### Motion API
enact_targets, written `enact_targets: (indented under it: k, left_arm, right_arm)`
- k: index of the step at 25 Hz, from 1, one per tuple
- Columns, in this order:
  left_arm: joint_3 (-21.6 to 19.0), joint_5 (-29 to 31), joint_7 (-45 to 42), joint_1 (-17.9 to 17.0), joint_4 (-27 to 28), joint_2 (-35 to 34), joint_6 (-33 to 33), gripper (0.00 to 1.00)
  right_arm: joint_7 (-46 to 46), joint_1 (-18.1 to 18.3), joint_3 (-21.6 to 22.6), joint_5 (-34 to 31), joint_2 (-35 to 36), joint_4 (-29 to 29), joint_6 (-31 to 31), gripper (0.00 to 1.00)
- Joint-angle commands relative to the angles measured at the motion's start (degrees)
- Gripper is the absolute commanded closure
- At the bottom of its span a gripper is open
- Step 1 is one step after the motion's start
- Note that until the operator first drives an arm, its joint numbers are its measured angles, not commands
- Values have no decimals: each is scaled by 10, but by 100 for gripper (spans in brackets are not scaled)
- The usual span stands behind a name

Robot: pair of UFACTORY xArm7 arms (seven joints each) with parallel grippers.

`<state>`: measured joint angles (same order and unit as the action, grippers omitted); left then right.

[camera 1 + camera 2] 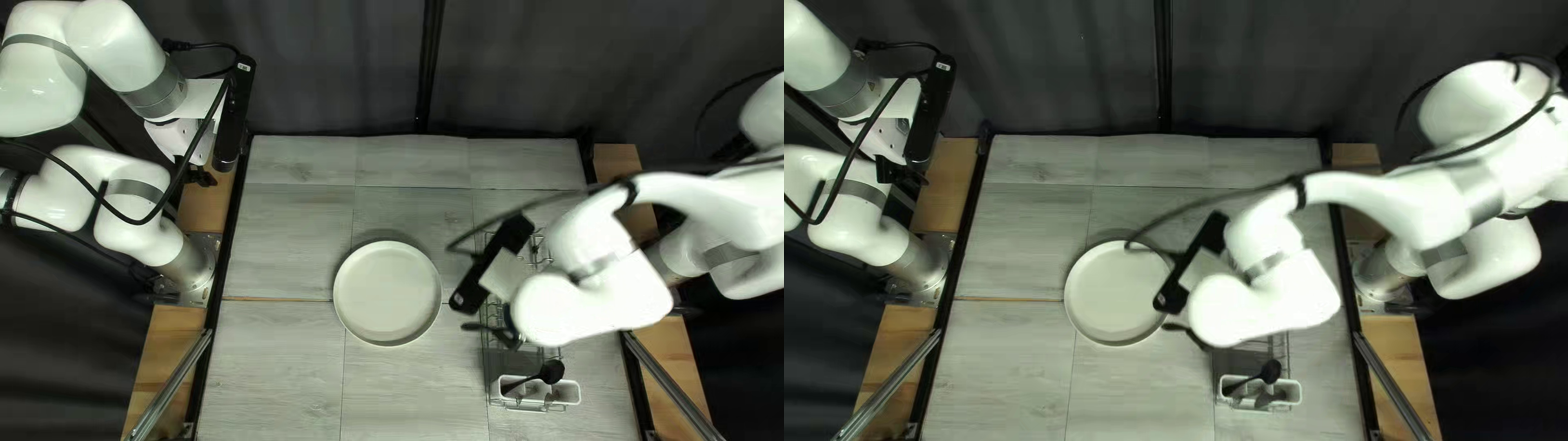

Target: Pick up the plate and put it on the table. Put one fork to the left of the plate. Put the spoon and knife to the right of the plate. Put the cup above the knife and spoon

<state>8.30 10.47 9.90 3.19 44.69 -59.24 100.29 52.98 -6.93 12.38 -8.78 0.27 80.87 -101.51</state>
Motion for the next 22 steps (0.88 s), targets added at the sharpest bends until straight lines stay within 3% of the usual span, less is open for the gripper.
enact_targets:
  k: [1,5,18,22]
  left_arm:
    - [0,0,0,0,0,0,0,0]
    - [0,0,0,0,0,0,0,0]
    - [0,0,0,0,0,0,0,0]
    - [0,0,0,0,0,0,0,0]
  right_arm:
    - [-148,45,-39,7,20,24,41,100]
    - [-271,86,-69,10,24,-8,100,100]
    - [-271,86,-69,10,24,-8,100,100]
    - [-358,109,-88,-2,9,-51,149,100]
